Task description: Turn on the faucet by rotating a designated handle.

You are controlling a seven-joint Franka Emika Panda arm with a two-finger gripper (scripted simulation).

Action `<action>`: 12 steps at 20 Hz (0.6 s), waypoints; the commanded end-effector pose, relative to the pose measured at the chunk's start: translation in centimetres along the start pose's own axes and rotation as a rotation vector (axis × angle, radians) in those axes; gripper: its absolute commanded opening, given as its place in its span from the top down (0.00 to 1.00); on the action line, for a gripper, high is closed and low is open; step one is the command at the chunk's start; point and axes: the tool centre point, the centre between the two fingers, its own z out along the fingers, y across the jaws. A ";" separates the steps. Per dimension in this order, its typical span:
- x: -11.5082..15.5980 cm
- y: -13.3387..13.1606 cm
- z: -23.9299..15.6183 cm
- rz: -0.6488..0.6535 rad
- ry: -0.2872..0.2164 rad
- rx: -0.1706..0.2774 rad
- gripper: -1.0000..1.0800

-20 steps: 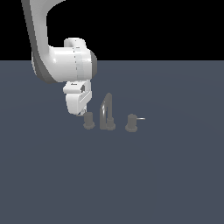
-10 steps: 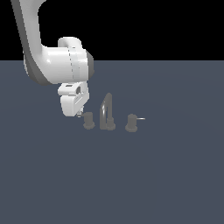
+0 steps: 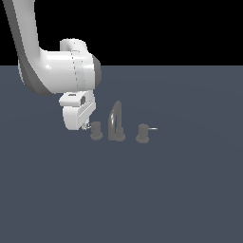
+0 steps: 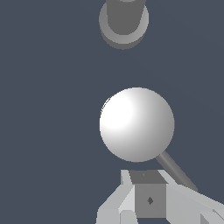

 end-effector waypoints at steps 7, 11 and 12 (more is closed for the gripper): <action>0.6 2.0 0.0 -0.017 0.003 -0.012 1.00; 1.9 3.0 -0.1 -0.012 0.006 -0.016 1.00; 2.2 3.2 -0.1 -0.011 0.007 -0.017 1.00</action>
